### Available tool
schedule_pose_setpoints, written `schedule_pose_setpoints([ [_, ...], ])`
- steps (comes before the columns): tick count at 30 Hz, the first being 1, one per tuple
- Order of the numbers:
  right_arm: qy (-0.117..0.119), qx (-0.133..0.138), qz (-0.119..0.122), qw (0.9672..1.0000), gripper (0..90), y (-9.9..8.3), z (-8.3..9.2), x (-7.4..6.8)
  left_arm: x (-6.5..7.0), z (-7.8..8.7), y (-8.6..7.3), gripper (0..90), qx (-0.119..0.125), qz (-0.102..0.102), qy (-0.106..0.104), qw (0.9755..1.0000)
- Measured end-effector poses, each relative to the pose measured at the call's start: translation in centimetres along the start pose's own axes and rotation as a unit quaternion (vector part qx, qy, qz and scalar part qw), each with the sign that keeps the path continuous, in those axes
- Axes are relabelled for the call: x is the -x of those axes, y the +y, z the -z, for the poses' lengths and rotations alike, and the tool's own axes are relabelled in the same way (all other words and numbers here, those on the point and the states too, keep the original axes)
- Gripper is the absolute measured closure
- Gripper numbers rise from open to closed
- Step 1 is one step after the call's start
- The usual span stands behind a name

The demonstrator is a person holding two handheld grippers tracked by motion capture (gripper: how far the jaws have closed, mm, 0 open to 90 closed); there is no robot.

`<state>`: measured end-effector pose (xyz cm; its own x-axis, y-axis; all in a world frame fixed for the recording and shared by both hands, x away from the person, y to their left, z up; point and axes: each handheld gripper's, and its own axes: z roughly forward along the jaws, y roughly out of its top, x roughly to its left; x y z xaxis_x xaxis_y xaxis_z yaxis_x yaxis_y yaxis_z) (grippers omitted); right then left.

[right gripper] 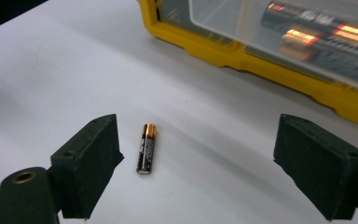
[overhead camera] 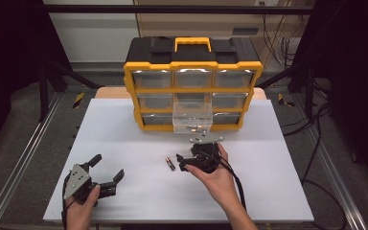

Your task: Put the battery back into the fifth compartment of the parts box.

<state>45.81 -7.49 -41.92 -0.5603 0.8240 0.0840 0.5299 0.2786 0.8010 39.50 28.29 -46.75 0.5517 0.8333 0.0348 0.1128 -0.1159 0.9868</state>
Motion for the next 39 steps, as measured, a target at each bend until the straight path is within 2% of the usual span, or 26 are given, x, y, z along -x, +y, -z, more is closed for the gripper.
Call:
schedule_pose_setpoints([
  [12, 0.018, -0.036, 0.005, 0.9992, 27.3, -0.5, -2.6, -1.6, 0.0, 0.0, 0.0, 1.6, 0.0, -0.001, -0.001, 1.0],
  [22, 0.026, -0.049, -0.006, 0.9984, 43.6, -0.9, -4.7, -2.5, 0.0, 0.0, 0.0, 1.7, 0.001, -0.003, 0.0, 1.0],
  [25, 0.039, -0.048, -0.009, 0.9981, 49.2, -0.9, -5.0, -2.7, 0.0, 0.0, 0.1, 1.7, 0.001, -0.003, 0.001, 1.0],
  [35, 0.03, -0.055, 0.0, 0.998, 59.4, -1.3, -5.9, -3.3, -0.1, -0.1, 0.1, 1.7, 0.001, -0.003, 0.001, 1.0],
  [39, 0.02, -0.059, 0.004, 0.9981, 62.6, -1.4, -6.4, -3.5, 0.0, -0.1, 0.1, 1.7, 0.0, -0.004, 0.001, 1.0],
])
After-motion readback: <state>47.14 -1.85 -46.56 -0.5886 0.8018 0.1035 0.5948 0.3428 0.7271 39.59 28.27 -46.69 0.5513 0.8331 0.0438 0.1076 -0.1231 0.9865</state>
